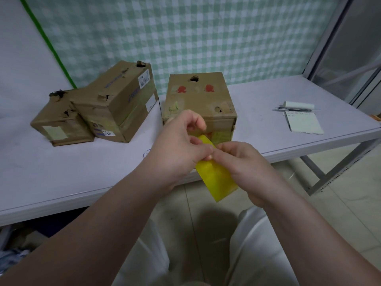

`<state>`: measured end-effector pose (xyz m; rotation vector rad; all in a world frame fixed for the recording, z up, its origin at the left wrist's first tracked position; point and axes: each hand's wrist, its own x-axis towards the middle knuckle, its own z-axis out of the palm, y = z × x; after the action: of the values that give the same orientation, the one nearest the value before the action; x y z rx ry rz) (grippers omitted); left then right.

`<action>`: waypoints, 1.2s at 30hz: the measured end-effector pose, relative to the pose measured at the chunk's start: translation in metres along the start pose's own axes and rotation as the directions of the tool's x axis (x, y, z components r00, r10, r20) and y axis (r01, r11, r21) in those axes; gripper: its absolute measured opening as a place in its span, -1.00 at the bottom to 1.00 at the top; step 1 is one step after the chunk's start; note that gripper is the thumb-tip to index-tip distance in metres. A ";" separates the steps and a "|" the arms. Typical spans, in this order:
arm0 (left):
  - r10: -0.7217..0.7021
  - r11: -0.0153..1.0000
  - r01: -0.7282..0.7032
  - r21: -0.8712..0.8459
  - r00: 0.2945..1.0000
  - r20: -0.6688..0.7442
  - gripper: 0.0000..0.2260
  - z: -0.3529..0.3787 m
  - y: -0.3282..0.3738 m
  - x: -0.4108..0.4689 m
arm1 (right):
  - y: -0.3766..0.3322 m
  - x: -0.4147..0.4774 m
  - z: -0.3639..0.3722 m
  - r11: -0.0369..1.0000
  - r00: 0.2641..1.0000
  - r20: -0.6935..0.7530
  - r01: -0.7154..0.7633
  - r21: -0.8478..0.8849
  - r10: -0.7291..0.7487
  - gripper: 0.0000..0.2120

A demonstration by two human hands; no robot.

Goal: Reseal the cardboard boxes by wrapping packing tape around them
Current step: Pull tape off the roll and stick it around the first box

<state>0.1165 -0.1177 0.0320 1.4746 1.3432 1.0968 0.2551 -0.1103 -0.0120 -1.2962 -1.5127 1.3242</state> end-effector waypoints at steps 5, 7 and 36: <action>0.085 0.951 -0.039 0.307 0.986 -0.140 -0.55 -0.004 0.002 -0.001 | 0.000 -0.002 0.000 0.998 1.000 0.000 0.015 0.057 -0.015 -0.67; 0.201 0.898 -0.115 0.424 0.966 -0.165 -0.56 -0.006 0.002 -0.002 | -0.001 -0.004 0.001 0.997 1.000 -0.010 -0.001 0.076 0.001 -0.71; 0.284 0.952 -0.265 0.156 0.951 -0.119 -0.86 -0.001 0.008 0.003 | -0.009 -0.006 -0.016 0.982 0.983 0.180 -0.079 0.170 0.048 -0.86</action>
<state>0.1176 -0.1156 0.0397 1.7546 1.3602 1.3278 0.2698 -0.1116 0.0005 -1.1487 -1.4423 1.6116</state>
